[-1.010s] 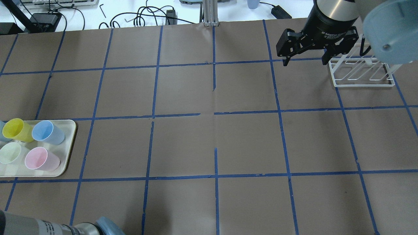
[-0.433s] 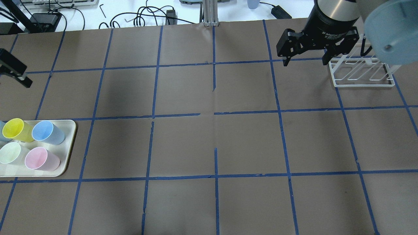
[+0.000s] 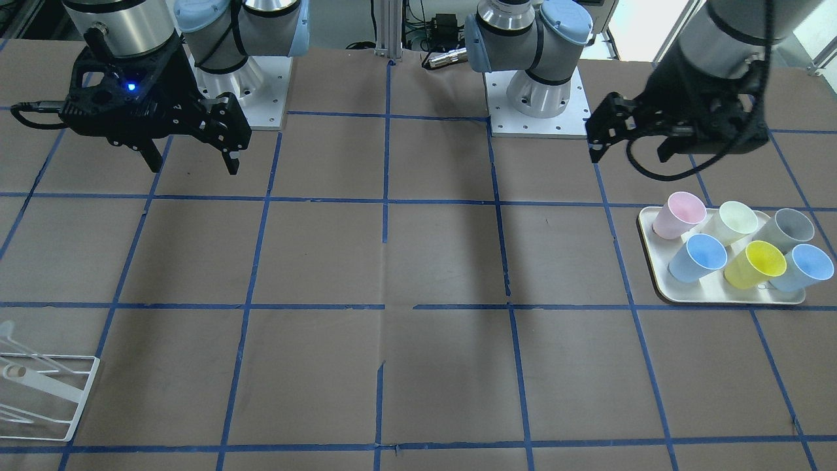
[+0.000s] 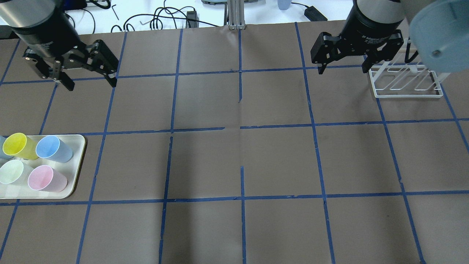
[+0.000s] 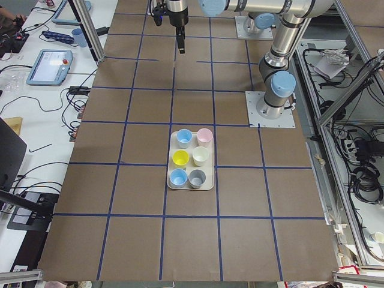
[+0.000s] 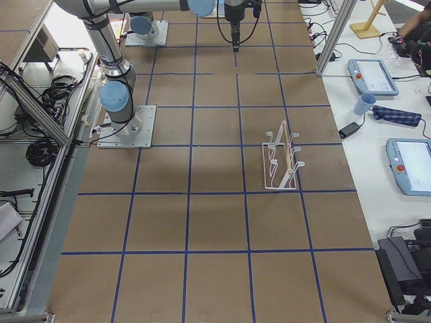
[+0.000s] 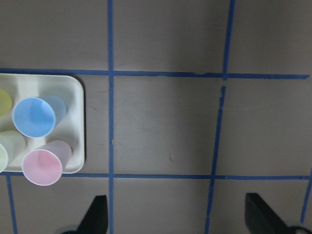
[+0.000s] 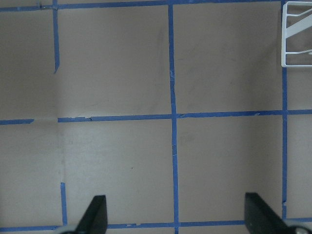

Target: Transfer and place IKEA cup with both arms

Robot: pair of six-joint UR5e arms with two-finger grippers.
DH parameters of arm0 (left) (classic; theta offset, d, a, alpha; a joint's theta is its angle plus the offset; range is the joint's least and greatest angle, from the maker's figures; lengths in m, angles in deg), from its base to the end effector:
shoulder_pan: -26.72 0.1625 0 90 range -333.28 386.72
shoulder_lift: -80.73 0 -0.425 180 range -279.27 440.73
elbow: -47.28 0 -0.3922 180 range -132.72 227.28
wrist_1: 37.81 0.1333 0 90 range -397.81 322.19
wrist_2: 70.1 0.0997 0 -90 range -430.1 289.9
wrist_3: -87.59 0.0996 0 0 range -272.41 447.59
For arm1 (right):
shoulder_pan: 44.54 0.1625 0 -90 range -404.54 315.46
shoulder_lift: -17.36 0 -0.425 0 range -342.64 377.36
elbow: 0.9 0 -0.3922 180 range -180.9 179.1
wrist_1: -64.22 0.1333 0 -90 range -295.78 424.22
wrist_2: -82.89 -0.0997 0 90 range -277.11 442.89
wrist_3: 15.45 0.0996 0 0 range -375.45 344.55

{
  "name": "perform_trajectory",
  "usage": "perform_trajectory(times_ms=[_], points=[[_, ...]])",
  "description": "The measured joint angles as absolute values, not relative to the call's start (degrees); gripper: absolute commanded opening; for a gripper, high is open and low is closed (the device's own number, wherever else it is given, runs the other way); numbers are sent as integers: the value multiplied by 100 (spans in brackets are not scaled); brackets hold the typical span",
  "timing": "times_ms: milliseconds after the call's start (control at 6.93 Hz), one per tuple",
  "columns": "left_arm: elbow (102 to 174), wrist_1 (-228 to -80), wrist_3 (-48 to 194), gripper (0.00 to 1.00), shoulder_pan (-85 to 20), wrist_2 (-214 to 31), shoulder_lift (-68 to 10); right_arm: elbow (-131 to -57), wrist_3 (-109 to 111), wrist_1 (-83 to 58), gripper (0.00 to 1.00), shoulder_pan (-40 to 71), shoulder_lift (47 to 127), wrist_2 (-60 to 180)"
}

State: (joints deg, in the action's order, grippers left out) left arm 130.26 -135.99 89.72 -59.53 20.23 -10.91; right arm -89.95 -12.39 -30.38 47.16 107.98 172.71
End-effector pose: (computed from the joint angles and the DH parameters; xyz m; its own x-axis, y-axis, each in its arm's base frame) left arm -0.0999 -0.5050 0.5197 -0.9996 -0.0280 -0.0039 -0.0282 0.9984 0.0490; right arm 0.1483 -0.4931 0.5099 -0.9997 0.0231 -0.0089 0.0239 0.9940 -0.1072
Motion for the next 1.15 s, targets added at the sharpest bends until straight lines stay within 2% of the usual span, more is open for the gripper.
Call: perform_trajectory(times_ms=[577, 1154], points=[[13106, -12877, 8872, 100, -6300, 1967, -1122, -8985, -1243, -3037, 100, 4706, 10798, 17270], [13145, -12932, 8889, 100, -6262, 1944, -1048, -8973, -1246, -3025, 100, 4705, 10798, 17263]])
